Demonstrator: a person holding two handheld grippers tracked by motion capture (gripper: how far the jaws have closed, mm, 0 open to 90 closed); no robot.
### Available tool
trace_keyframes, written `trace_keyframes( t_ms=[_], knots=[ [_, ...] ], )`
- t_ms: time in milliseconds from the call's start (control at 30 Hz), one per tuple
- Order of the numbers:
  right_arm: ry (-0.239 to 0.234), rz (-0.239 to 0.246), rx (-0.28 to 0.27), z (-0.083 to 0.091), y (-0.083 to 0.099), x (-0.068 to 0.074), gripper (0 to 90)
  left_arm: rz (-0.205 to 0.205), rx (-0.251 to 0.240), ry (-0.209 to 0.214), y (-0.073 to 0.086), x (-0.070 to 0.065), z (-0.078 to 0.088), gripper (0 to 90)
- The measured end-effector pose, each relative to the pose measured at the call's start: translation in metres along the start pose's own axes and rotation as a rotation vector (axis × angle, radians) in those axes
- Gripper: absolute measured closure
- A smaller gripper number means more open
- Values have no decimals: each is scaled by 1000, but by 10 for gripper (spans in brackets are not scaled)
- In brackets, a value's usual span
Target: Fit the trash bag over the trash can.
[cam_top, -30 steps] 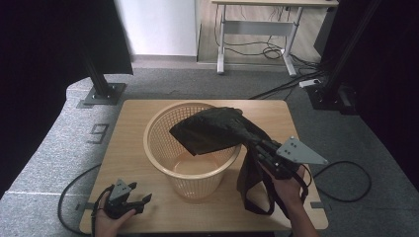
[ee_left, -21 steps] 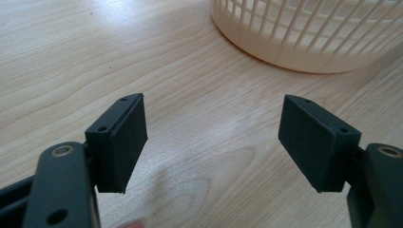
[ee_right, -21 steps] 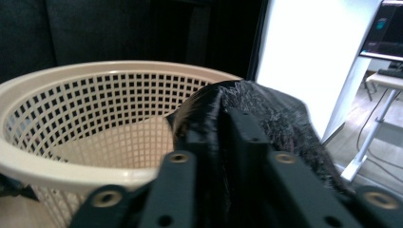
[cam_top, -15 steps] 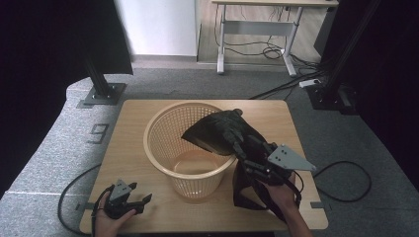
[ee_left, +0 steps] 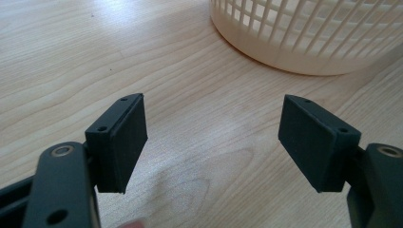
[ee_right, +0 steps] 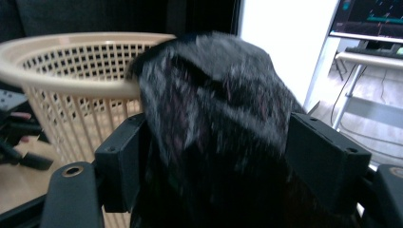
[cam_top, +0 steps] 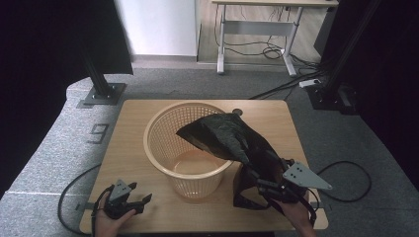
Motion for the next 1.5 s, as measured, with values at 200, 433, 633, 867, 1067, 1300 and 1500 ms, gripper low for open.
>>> trace_keyframes(
  t_ms=[200, 433, 633, 867, 1067, 1300, 1500],
  knots=[
    [-48, 46, 27, 1, 10, 5, 435, -5, 7, 1, 0, -2, -1, 245],
    [4, 13, 42, 7, 31, 2, 385, 3, -3, -5, 1, 0, 1, 246],
    [23, 16, 47, 10, 43, 1, 412, -3, -8, -5, 0, -2, 0, 247],
    [15, 34, 54, 5, 46, -1, 746, -4, -7, -7, 0, -1, 0, 247],
    [42, 42, 5, 1, 36, -11, 854, -2, -16, -11, 0, -1, 2, 248],
    [39, 37, -46, -6, 12, -23, 873, -5, -25, -1, -3, -4, 3, 257],
    [26, 28, -87, -15, -11, -23, 877, 1, -46, 24, -11, -9, 6, 260]
  ],
)
Point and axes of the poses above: each handheld gripper's, and its own axes: z roughly backward along the jaws, y roughly out of its underside, x roughly to its left, the point moved 1 cm from there along -z, roughly forward along the jaws, and after that the axes turned 15 degrees about y, right-handed, at the moved point
